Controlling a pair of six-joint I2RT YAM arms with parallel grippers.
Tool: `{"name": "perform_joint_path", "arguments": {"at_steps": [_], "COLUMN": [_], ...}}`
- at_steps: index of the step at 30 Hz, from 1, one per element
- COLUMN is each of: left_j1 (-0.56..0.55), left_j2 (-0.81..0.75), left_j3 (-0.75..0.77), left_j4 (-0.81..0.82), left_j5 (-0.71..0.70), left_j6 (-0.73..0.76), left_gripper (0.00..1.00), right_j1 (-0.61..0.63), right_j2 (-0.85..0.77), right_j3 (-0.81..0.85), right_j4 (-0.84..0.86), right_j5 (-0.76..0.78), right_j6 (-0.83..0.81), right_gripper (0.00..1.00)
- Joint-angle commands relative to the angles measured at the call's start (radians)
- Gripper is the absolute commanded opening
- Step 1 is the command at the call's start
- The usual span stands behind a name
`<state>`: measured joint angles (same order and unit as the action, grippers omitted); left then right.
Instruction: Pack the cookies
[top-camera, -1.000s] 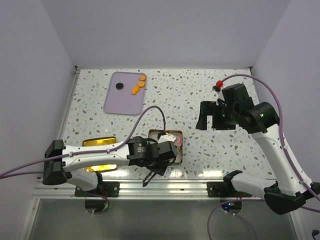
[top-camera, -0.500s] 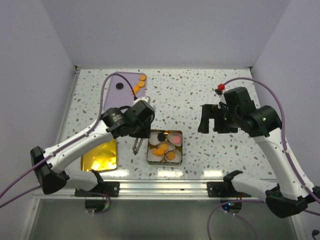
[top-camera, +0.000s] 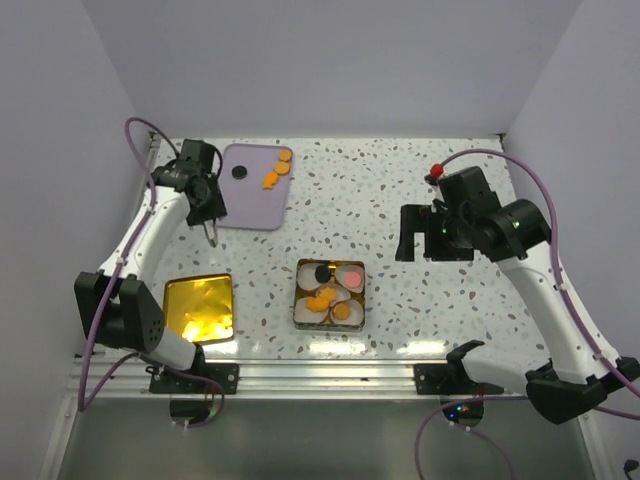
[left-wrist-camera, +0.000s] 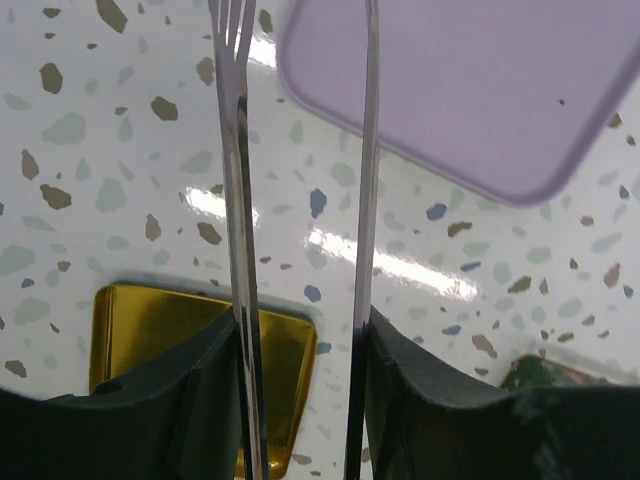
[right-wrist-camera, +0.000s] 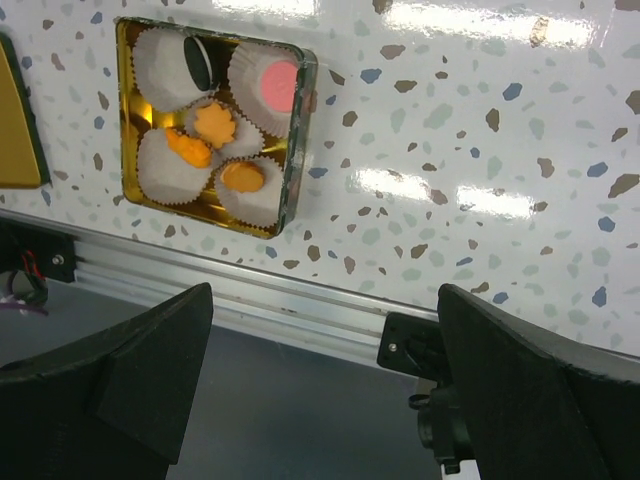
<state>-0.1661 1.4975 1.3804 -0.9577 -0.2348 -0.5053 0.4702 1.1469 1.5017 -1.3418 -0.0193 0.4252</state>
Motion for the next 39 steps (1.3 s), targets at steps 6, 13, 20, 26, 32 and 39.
{"name": "perform_joint_path", "arguments": {"at_steps": [6, 13, 20, 26, 32, 39], "left_j1": [0.192, 0.296, 0.306, 0.318, 0.318, 0.318], "left_j2": [0.171, 0.271, 0.363, 0.426, 0.461, 0.481], "left_j3": [0.091, 0.083, 0.048, 0.034, 0.013, -0.027], "left_j4": [0.148, 0.204, 0.257, 0.284, 0.307, 0.329], "left_j5": [0.005, 0.032, 0.055, 0.071, 0.084, 0.092], "left_j6": [0.123, 0.168, 0.180, 0.177, 0.174, 0.163], "left_gripper": [0.50, 0.53, 0.54, 0.54, 0.54, 0.56], "right_j1": [-0.002, -0.002, -0.002, -0.002, -0.004, -0.002], "right_j2": [0.123, 0.237, 0.281, 0.303, 0.307, 0.300], "right_j3": [0.094, 0.143, 0.146, 0.138, 0.126, 0.106], "right_j4": [-0.003, 0.026, 0.050, 0.056, 0.052, 0.049], "right_j5": [0.016, 0.013, 0.015, 0.015, 0.018, 0.018], "right_j6": [-0.005, -0.008, 0.004, 0.009, 0.009, -0.002], "right_gripper": [0.98, 0.97, 0.98, 0.97, 0.97, 0.97]}}
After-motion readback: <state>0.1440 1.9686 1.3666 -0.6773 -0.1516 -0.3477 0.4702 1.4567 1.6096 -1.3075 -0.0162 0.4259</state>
